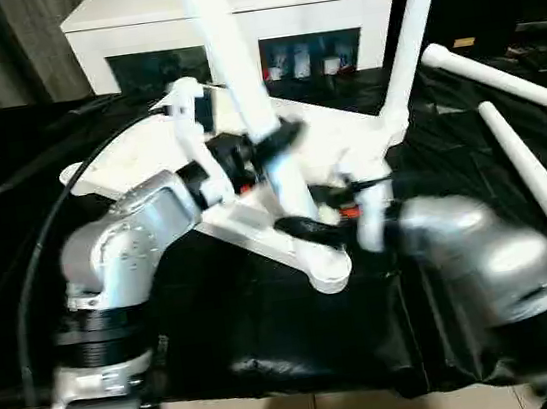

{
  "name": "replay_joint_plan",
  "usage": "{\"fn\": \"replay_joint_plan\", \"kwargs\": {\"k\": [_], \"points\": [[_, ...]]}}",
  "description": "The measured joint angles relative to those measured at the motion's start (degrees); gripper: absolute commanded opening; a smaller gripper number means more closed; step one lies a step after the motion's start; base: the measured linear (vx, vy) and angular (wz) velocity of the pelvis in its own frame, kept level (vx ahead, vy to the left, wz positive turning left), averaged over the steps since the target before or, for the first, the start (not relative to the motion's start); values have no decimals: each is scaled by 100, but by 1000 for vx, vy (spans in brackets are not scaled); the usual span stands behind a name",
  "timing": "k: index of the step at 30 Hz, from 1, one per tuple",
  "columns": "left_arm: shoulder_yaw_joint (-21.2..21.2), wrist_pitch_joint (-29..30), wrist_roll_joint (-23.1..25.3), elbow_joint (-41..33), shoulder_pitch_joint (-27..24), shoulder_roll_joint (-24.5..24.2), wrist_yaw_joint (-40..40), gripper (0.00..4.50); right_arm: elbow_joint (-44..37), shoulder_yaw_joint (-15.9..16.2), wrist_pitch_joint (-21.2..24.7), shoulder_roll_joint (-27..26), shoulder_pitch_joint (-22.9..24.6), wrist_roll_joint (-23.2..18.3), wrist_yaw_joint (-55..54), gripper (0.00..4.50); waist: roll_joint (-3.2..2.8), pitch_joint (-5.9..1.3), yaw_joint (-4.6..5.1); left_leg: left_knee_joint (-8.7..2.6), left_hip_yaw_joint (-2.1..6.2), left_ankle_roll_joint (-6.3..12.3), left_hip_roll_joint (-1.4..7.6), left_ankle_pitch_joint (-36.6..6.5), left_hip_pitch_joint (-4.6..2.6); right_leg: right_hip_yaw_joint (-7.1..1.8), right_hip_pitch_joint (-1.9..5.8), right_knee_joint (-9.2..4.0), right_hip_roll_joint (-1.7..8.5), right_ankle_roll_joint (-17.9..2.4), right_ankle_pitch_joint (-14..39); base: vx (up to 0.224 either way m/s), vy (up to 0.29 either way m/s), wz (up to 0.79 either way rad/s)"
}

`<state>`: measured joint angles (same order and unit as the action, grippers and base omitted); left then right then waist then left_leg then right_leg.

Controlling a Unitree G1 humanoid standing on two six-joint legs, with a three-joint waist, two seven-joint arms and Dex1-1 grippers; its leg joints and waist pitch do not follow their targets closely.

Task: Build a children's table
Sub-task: Pick table leg

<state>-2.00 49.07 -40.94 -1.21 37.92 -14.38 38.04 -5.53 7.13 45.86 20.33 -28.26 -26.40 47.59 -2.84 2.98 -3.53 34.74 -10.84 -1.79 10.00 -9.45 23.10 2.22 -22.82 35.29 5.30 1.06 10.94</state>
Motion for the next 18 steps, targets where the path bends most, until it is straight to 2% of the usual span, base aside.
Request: {"fn": "replay_joint_plan", "kwargs": {"k": [4, 6, 7, 14, 18], "points": [[119, 57, -129, -18, 51, -97, 376, 184, -1, -73, 460, 82, -125, -346, 235, 302, 2, -1, 0, 0, 0, -2, 0, 1, -5, -1, 0, 9, 0, -2, -2, 0, 0, 0], [124, 57, -164, -10, 70, -135, 485, 184, -1, -99, 647, 146, -132, -462, 303, 274, 2, -1, -1, 2, 0, -3, 0, 2, -5, -1, 0, 10, 0, -5, -3, 0, 0, 0], [127, 57, -164, -7, 77, -153, 530, 184, -1, -99, 728, 179, -137, -519, 332, 274, 3, -1, -1, 3, 0, -3, 0, 2, -5, -1, 0, 9, 0, -6, -4, 0, 0, 0], [131, 84, -198, 44, 90, -176, 699, 184, -118, 28, 963, 353, -150, -611, 481, 212, 9, -4, -11, 6, -1, -3, 0, 2, -4, -2, 1, 9, 0, -7, -5, 0, 0, 0], [134, 92, -209, 80, 90, -188, 739, 184, -142, 65, 974, 362, -150, -619, 474, 198, 9, -4, -13, 6, -1, -3, 0, 2, -4, -2, 1, 8, 1, -7, -4, 0, 0, 0]]}}
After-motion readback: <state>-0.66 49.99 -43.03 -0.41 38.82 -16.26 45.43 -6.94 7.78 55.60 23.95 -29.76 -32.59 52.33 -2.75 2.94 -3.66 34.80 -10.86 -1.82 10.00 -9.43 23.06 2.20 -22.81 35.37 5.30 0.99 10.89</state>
